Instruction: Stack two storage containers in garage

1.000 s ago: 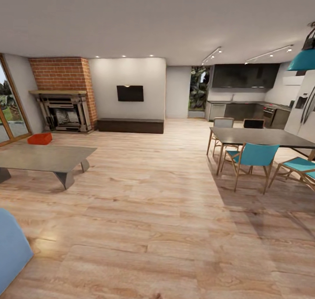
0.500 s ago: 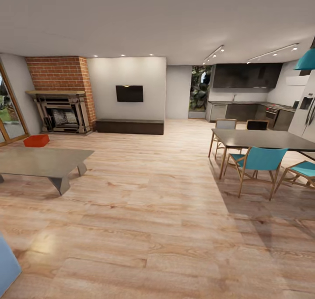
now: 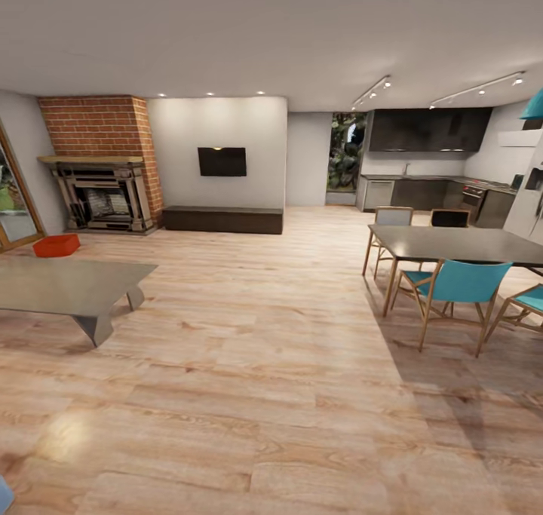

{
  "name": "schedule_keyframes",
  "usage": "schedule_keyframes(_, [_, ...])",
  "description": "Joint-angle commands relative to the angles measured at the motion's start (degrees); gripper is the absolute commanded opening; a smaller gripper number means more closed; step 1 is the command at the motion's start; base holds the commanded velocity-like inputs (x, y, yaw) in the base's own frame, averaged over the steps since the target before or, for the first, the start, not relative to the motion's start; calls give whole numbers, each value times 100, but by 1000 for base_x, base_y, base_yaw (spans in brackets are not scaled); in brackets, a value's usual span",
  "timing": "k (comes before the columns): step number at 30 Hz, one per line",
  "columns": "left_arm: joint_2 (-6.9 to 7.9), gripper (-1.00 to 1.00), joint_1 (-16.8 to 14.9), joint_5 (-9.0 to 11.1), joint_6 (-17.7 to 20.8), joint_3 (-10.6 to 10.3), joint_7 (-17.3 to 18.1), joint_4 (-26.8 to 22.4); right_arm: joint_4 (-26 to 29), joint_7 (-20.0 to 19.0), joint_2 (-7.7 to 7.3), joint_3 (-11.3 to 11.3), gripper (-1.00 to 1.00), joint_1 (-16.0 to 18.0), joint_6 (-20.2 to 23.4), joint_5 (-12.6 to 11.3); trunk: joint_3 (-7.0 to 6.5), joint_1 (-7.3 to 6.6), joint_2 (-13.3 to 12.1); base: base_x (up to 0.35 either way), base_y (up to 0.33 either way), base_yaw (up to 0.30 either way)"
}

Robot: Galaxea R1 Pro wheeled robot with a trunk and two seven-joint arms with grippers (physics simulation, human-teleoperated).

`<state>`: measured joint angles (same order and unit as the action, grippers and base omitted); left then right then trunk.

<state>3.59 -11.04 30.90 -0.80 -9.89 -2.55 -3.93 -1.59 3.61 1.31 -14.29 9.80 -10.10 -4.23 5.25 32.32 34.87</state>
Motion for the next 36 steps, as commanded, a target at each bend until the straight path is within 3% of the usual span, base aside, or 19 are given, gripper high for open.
schedule_keyframes(1, [1,100,-3,47,-8,-49,-21,-3,-17,16,-3,-36,100,9,-29,-59,10,5,7,324,0,0])
schedule_keyframes(17, [1,100,-3,47,-8,-49,-18,-3,-17,14,32,-38,100,9,-42,-4,6,5,7,324,0,0])
schedule_keyframes(36, [1,100,-3,47,-11,-49,-18,-1,-17,-18,36,-32,100,8,-37,-45,-88,5,7,324,0,0])
